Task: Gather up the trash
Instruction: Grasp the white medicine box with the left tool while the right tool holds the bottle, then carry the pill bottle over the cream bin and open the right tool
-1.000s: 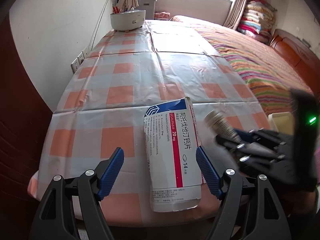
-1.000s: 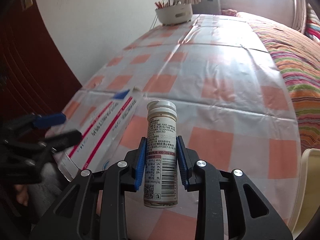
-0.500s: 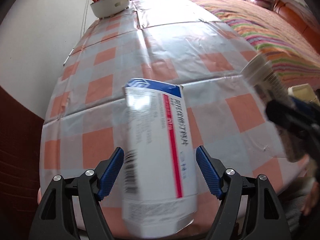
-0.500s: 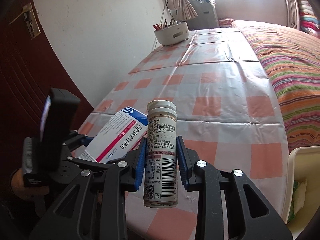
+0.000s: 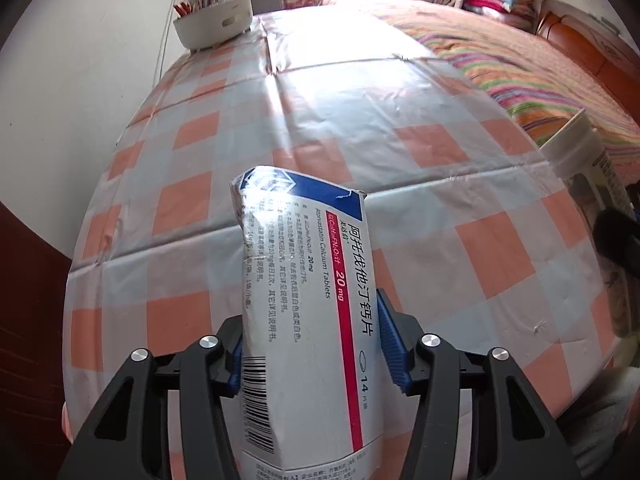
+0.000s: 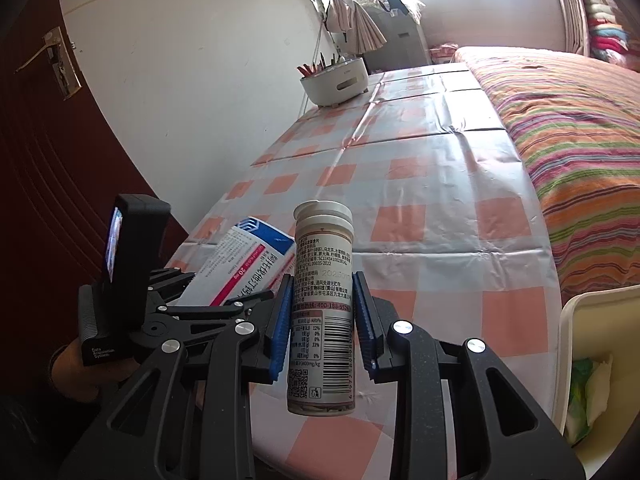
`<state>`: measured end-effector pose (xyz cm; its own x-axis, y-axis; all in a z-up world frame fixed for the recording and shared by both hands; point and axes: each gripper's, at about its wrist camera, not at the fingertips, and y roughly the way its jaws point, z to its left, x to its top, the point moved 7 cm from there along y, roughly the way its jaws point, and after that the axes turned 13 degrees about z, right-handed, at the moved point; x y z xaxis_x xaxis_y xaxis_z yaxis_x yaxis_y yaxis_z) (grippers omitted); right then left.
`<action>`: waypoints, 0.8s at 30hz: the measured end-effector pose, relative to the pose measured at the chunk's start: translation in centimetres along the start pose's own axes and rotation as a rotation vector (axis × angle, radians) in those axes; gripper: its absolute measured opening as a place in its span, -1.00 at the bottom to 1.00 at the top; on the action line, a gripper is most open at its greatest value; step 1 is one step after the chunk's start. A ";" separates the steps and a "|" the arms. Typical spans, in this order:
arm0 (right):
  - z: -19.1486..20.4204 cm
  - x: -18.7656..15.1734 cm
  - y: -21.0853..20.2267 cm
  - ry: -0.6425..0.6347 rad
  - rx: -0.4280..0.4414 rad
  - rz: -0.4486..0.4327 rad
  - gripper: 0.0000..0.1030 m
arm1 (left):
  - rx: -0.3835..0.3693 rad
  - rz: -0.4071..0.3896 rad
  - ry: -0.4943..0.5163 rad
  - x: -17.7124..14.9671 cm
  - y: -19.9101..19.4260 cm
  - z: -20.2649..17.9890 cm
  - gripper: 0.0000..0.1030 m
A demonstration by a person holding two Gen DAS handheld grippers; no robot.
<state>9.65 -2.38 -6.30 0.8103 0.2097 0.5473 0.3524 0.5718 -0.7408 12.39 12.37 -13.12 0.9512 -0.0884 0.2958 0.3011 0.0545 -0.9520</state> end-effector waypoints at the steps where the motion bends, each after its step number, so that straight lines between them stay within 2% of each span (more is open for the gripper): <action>1: -0.1 0.0 -0.1 0.002 -0.001 -0.003 -0.46 | 0.000 -0.017 -0.005 0.1 -0.2 0.1 -0.08; 8: -1.4 0.4 -1.1 0.034 -0.019 -0.036 -0.46 | -0.045 -0.119 -0.019 1.4 -2.1 -0.6 -0.18; 17: -4.1 0.2 -3.2 0.073 -0.072 -0.082 -0.46 | -0.167 -0.206 0.057 3.1 -4.1 -6.0 -0.18; 24: -8.5 -0.3 -5.8 0.157 -0.124 -0.137 -0.46 | -0.254 -0.270 0.114 4.7 -6.5 -9.6 -0.18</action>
<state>11.32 -12.45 -5.48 0.8104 0.0049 0.5859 0.5112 0.4828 -0.7111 14.21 2.05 -6.33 0.8221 -0.1769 0.5412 0.4995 -0.2322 -0.8346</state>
